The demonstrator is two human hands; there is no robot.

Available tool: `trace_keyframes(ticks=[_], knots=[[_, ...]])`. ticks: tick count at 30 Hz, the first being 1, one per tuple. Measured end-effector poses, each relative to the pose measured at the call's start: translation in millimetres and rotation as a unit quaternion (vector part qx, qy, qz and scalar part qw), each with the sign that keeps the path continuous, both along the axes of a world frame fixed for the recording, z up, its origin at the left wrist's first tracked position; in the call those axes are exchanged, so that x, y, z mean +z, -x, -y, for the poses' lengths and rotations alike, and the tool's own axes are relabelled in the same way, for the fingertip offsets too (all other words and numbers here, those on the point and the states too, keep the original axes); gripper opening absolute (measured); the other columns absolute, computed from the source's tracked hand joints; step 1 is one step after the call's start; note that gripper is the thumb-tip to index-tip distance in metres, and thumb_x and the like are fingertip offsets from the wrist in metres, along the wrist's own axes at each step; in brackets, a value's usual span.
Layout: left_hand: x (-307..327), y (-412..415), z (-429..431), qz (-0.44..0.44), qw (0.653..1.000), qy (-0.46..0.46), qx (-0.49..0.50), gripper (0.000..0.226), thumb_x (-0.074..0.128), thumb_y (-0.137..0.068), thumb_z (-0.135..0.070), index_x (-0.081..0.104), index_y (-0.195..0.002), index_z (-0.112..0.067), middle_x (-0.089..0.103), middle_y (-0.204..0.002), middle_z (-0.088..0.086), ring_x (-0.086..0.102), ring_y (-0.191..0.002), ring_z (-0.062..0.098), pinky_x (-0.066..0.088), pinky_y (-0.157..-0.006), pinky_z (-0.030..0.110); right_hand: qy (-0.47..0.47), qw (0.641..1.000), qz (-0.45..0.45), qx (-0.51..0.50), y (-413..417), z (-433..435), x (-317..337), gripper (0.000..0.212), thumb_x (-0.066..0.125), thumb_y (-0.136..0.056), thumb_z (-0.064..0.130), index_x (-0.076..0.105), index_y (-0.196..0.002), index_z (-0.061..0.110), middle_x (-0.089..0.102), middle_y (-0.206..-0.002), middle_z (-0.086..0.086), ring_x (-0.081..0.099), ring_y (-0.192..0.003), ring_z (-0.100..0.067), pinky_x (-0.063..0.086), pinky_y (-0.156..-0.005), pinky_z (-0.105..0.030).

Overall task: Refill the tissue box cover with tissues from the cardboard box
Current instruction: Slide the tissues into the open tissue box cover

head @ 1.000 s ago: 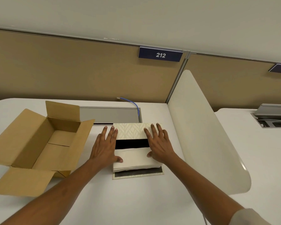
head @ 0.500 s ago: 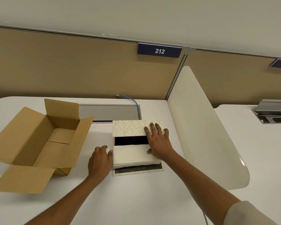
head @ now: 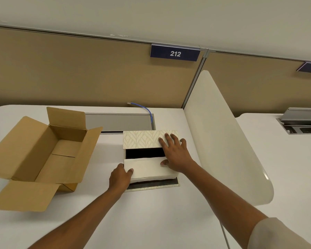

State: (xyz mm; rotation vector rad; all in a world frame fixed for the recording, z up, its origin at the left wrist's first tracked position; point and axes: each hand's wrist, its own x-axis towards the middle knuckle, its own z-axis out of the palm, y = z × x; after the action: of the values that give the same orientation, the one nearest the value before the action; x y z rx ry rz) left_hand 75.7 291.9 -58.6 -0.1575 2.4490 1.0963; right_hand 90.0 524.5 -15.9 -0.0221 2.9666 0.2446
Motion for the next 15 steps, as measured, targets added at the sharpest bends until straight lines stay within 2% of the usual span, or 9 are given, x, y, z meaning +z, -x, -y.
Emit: trace_keyframes(ticks=[15], knots=[[6, -5, -11, -0.013, 1.0, 0.025, 0.001, 0.045, 0.055, -0.094, -0.027, 0.044, -0.129, -0.003, 0.058, -0.127, 0.018, 0.058, -0.111, 0.035, 0.051, -0.09, 0.042, -0.001, 1.0, 0.004, 0.011, 0, -2, 3, 0.103, 0.069, -0.077, 0.058, 0.01, -0.152, 0.019, 0.01, -0.16, -0.016, 0.011, -0.144, -0.04, 0.019, -0.109, -0.058]])
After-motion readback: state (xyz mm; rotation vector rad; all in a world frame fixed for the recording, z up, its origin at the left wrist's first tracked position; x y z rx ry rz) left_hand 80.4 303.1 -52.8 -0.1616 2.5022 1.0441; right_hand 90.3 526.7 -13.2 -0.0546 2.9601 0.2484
